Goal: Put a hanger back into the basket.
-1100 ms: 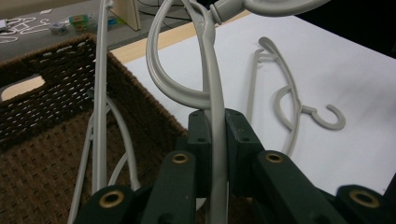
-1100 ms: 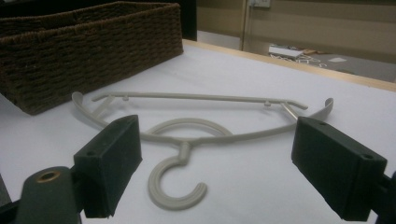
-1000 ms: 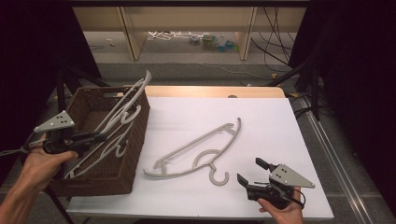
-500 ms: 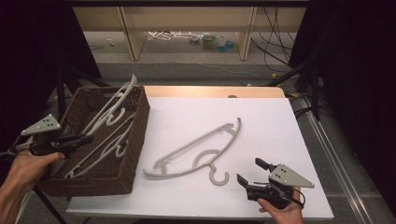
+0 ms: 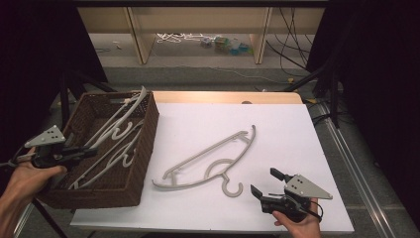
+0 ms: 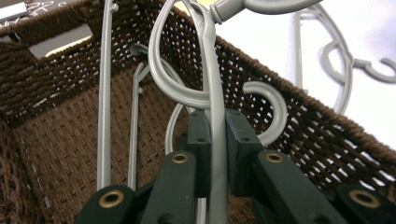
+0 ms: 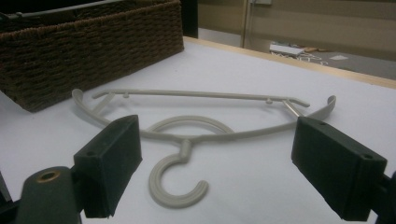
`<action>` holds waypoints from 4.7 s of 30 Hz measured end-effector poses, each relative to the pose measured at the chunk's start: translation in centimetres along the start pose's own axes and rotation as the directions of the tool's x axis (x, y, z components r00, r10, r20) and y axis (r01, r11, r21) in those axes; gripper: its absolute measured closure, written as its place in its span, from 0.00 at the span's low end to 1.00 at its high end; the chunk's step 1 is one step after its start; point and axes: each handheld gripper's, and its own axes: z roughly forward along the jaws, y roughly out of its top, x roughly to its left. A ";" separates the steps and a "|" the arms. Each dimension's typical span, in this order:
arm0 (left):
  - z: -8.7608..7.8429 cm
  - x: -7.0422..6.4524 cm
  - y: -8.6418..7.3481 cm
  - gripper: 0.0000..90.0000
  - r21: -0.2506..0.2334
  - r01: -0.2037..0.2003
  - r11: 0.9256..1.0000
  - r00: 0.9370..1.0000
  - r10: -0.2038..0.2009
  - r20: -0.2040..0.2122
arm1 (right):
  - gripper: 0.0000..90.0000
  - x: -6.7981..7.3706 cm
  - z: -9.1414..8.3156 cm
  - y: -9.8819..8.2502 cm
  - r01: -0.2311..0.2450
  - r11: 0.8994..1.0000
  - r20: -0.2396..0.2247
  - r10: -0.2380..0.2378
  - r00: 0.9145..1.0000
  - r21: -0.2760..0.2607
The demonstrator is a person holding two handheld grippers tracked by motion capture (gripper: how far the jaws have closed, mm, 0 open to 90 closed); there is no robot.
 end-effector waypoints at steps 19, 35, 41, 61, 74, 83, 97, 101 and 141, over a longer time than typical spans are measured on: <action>1.1 0.4 -0.8 0.91 0.100 0.010 0.995 0.999 -0.013 0.034 | 0.19 0.1 0.3 -0.2 -0.004 1.000 -0.014 0.004 1.000 -0.014; 3.7 0.7 -0.5 0.89 0.329 0.024 0.944 0.999 -0.038 0.036 | 0.19 0.0 0.1 -0.1 0.003 1.000 0.000 -0.003 1.000 0.001; 3.4 1.0 -0.4 0.84 0.357 0.013 0.934 0.999 -0.026 0.029 | 0.19 0.0 0.1 -0.1 0.005 1.000 -0.005 -0.005 1.000 0.000; 2.6 -3.0 2.6 0.36 -0.071 0.119 0.990 0.991 -0.123 -0.056 | 0.19 0.0 0.0 0.0 0.007 1.000 -0.003 -0.007 1.000 0.004; 2.9 -8.5 4.9 0.20 -0.263 0.151 0.953 0.989 -0.146 0.039 | 0.19 0.0 0.0 0.0 0.008 1.000 -0.008 -0.008 1.000 0.001; 4.1 -13.1 5.9 0.18 -0.301 0.133 0.944 0.990 -0.115 0.079 | 0.19 0.0 0.0 0.0 0.008 1.000 -0.012 -0.007 1.000 0.003; 8.0 -17.2 5.5 0.18 -0.354 0.114 0.928 0.989 -0.074 0.127 | 0.19 -0.2 0.0 0.0 0.014 1.000 -0.009 -0.014 1.000 -0.026; 9.2 -18.2 5.0 0.18 -0.352 0.102 0.930 0.989 -0.059 0.133 | 0.18 -0.5 -0.1 -0.1 0.007 0.999 0.000 -0.007 1.000 -0.036; 19.7 -22.8 2.2 0.22 0.037 -0.154 0.987 0.972 0.145 0.184 | 0.18 0.4 -0.1 0.2 0.015 0.999 -0.033 -0.016 0.999 -0.037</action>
